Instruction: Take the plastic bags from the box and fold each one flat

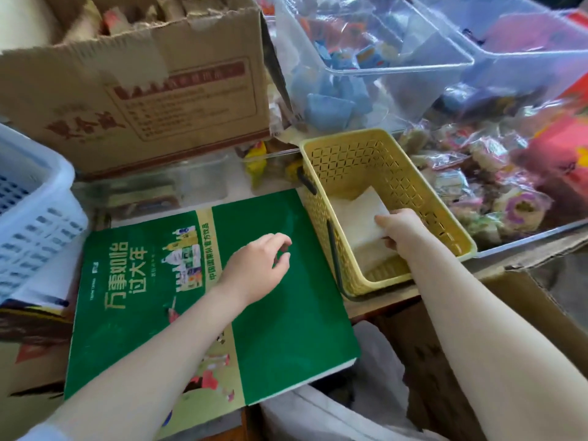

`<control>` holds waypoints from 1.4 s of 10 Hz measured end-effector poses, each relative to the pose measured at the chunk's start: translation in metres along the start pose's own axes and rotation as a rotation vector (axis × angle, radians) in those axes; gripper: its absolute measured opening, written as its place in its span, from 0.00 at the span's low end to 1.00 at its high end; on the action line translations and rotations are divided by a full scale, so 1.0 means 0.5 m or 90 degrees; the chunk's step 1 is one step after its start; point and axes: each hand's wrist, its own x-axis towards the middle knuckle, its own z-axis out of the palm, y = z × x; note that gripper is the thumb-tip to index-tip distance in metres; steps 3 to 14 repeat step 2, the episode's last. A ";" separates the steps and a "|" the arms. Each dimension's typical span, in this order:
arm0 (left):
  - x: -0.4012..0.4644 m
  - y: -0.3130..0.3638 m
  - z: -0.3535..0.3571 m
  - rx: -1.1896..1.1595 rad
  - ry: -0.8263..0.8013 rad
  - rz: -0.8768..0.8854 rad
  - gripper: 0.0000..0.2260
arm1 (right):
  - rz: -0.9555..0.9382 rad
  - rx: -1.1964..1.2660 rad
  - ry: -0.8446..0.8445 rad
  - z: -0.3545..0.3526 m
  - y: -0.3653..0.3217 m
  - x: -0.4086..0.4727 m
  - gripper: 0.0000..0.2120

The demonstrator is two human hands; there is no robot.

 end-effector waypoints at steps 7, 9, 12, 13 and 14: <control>-0.017 0.004 -0.011 0.013 -0.003 -0.002 0.11 | -0.172 -0.231 0.050 0.007 -0.009 -0.030 0.17; -0.017 0.004 -0.011 0.013 -0.003 -0.002 0.11 | -0.172 -0.231 0.050 0.007 -0.009 -0.030 0.17; -0.017 0.004 -0.011 0.013 -0.003 -0.002 0.11 | -0.172 -0.231 0.050 0.007 -0.009 -0.030 0.17; -0.017 0.004 -0.011 0.013 -0.003 -0.002 0.11 | -0.172 -0.231 0.050 0.007 -0.009 -0.030 0.17; -0.017 0.004 -0.011 0.013 -0.003 -0.002 0.11 | -0.172 -0.231 0.050 0.007 -0.009 -0.030 0.17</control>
